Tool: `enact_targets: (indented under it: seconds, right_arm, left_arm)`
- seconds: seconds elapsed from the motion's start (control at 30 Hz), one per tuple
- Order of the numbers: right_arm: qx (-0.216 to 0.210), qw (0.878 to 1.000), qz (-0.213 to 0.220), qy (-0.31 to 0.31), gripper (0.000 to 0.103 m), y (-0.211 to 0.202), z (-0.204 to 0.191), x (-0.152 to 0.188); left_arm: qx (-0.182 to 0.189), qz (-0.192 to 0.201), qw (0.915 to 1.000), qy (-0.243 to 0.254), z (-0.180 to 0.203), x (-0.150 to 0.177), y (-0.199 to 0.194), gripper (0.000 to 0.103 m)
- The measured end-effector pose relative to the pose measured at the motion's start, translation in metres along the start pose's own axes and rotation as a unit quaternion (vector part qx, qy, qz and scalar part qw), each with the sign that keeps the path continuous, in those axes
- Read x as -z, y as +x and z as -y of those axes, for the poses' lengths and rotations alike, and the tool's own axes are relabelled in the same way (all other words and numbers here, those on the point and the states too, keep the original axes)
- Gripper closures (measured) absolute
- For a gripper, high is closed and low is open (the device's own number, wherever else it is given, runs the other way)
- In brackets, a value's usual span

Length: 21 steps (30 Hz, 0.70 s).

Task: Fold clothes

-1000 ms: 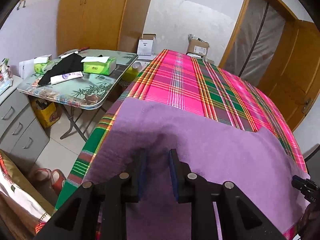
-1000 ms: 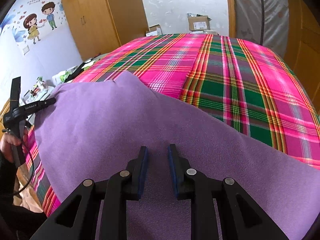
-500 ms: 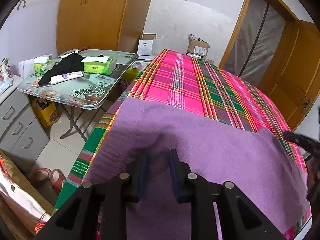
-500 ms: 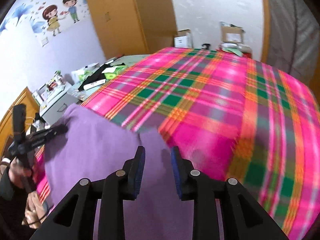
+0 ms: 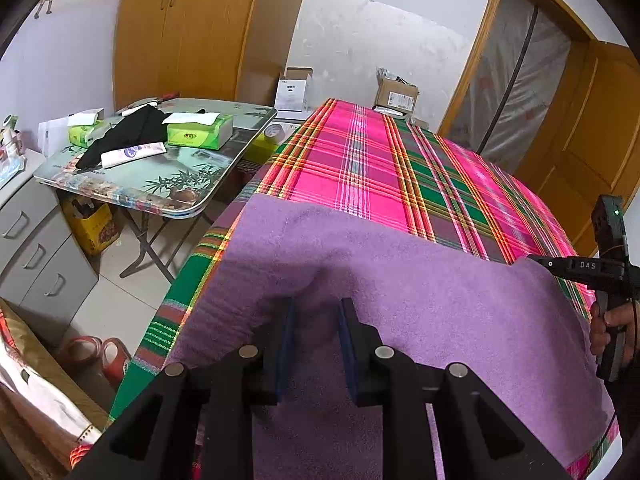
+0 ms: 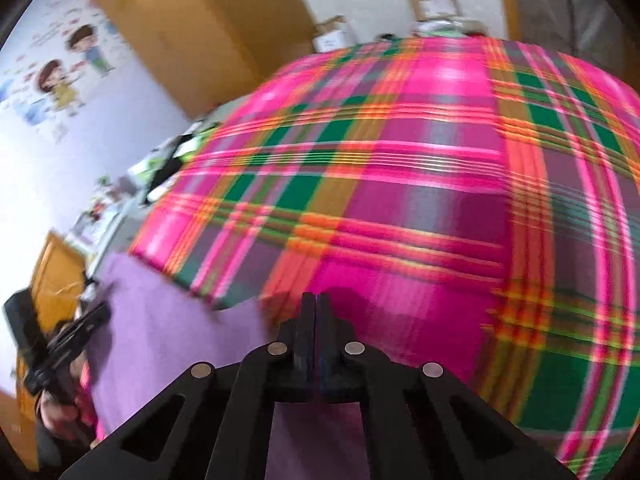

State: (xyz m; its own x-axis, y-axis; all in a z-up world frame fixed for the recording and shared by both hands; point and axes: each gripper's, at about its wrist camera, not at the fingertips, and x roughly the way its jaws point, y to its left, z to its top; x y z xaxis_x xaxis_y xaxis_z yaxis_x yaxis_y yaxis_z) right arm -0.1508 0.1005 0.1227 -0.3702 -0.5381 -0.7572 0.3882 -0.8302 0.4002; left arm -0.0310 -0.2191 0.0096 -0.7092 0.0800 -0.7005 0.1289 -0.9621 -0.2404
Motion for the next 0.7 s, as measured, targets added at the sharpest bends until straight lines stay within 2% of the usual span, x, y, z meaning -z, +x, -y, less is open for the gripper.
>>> enact_targets:
  seconds: [0.17, 0.27, 0.37, 0.4, 0.47, 0.53, 0.6, 0.7]
  right_arm:
    - [-0.032, 0.998, 0.037, -0.032, 0.098, -0.041, -0.018, 0.017]
    - [-0.054, 0.997, 0.021, -0.049, 0.098, -0.044, -0.027, 0.035]
    - [-0.026, 0.999, -0.003, -0.026, 0.098, -0.036, -0.008, 0.053]
    - [-0.021, 1.000, -0.001, -0.003, 0.103, -0.037, 0.004, 0.054]
    - [-0.014, 0.999, 0.021, 0.027, 0.100, -0.051, 0.020, 0.056]
    - [-0.003, 0.999, 0.040, 0.030, 0.097, -0.067, 0.023, 0.059]
    - [-0.016, 0.998, 0.049, 0.034, 0.097, -0.077, 0.022, 0.065]
    - [-0.016, 0.999, 0.038, 0.022, 0.097, -0.074, 0.016, 0.077]
  left_arm:
    - [0.001, 0.000, 1.0000, -0.001, -0.001, 0.000, 0.000, 0.081]
    - [0.001, 0.000, 1.0000, -0.001, -0.001, 0.001, 0.000, 0.081]
    - [0.003, 0.000, 1.0000, -0.001, -0.001, 0.001, -0.001, 0.081]
    - [0.003, 0.000, 1.0000, -0.002, -0.001, 0.001, -0.001, 0.081]
    - [0.004, 0.000, 1.0000, -0.002, -0.002, 0.000, 0.000, 0.081]
    - [0.004, 0.000, 1.0000, -0.001, -0.002, 0.000, 0.000, 0.081]
    - [0.003, 0.000, 1.0000, -0.002, -0.002, 0.000, 0.000, 0.081]
    - [0.004, 0.000, 1.0000, -0.002, -0.002, 0.000, 0.000, 0.081]
